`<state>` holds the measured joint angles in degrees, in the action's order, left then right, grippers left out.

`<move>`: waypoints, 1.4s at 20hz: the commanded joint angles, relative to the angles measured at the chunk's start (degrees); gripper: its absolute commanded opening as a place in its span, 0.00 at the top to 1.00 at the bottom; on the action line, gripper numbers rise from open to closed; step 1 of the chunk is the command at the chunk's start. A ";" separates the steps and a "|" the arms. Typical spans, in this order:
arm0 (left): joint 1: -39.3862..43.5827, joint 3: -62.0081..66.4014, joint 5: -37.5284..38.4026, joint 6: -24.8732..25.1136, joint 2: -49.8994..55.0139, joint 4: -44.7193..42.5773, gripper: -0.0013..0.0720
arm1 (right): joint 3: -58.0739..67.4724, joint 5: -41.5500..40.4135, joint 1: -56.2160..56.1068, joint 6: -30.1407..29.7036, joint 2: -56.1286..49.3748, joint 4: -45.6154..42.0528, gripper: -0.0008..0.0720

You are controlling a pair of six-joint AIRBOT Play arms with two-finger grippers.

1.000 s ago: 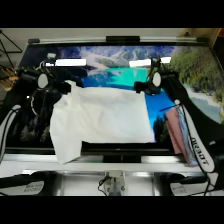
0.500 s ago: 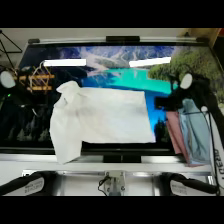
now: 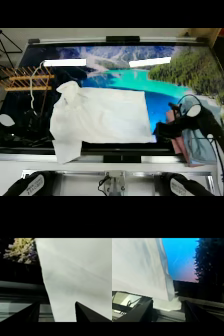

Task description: Fold the shirts.

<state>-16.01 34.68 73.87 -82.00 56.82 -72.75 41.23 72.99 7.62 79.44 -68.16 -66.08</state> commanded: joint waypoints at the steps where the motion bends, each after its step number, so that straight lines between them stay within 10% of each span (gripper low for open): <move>1: -0.63 -3.78 -4.42 0.52 -0.66 2.08 0.25 | -3.69 -3.76 0.37 -1.53 -0.72 3.30 0.30; 9: -0.63 -3.76 -5.31 0.35 -0.66 2.10 0.25 | -3.74 -7.48 0.37 -3.72 -5.49 7.98 0.47; 13: -0.63 -3.76 -5.35 0.35 -0.66 2.08 0.25 | -3.74 -7.26 0.37 -4.79 -5.46 9.07 0.91; 28: -0.63 -3.76 -5.31 -0.13 -0.66 2.10 0.29 | 6.19 -16.48 0.37 -4.94 -7.15 17.64 0.90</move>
<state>-16.64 30.96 68.55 -82.06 56.18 -70.65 46.76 59.79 8.01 73.49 -74.41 -49.01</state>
